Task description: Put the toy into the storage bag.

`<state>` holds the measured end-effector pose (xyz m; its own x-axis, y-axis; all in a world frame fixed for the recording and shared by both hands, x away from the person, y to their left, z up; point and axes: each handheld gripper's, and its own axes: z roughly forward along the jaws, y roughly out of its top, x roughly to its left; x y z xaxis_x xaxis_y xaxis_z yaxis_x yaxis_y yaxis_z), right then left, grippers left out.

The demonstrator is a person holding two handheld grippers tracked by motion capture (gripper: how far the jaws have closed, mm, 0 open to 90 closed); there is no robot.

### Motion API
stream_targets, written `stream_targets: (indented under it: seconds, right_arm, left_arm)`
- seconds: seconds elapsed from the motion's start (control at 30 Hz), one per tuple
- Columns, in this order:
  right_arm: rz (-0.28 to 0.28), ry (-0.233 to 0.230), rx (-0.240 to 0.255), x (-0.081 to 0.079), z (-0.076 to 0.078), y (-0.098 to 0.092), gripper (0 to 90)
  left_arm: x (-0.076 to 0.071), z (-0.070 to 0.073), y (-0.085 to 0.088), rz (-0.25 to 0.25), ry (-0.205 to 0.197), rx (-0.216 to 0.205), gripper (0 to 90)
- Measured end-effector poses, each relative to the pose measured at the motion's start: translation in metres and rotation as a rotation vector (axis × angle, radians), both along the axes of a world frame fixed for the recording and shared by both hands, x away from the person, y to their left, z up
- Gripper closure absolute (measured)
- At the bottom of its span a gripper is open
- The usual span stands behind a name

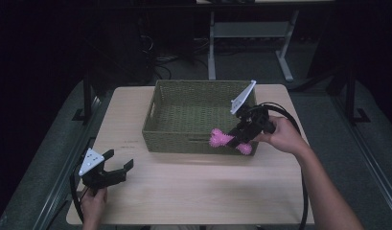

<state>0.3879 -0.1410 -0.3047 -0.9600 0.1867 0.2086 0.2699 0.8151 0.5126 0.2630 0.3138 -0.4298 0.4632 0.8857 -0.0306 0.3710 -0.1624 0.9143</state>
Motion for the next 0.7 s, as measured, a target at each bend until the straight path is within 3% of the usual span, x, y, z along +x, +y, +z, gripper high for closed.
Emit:
stream_targets:
  seconds: [0.7]
  right_arm:
    - [-0.031, 0.010, -0.029, 0.040, 0.012, 0.007, 58.1]
  left_arm:
    - [0.000, 0.000, 0.002, 0.006, -0.002, -0.009, 13.3]
